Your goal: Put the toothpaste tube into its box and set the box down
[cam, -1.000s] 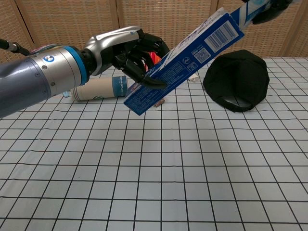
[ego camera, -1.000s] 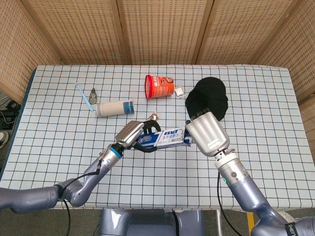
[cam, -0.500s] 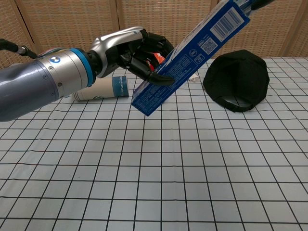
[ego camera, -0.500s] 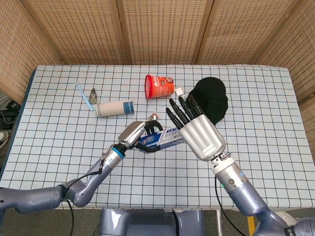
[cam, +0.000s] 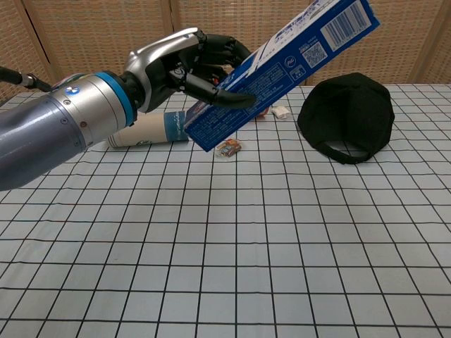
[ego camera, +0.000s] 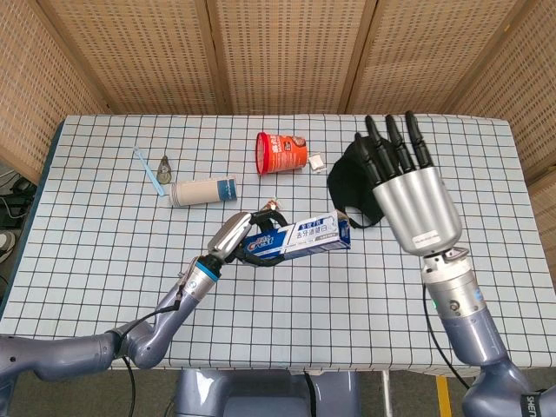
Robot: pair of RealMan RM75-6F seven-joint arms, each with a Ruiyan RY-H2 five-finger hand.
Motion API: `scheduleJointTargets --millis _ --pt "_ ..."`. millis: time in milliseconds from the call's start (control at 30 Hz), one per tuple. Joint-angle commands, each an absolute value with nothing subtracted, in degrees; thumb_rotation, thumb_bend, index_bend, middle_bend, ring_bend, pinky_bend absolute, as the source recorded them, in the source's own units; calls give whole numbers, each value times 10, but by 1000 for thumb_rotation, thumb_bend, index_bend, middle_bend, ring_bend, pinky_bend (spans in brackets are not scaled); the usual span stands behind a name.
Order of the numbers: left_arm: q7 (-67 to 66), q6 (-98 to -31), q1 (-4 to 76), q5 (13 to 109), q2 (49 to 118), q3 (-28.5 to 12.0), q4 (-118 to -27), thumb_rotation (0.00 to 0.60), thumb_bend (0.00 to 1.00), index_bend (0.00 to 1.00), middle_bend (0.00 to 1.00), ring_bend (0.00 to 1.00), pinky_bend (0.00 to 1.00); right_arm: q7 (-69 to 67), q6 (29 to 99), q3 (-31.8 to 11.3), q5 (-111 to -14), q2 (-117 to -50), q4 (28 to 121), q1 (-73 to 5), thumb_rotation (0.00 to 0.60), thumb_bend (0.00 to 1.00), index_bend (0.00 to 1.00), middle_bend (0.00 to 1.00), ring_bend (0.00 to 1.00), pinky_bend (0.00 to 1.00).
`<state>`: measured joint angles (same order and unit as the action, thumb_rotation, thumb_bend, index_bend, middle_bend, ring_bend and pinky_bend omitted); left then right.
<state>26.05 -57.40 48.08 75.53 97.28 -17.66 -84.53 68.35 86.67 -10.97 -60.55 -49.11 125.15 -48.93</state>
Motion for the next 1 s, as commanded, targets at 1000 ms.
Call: scheduleJointTargets --millis 1000 --pt "317 -576 423 818 850 -110 -837 600 234 542 403 482 460 193 621 -54 -606 -581 984 -316 600 0 40 8 0 0"
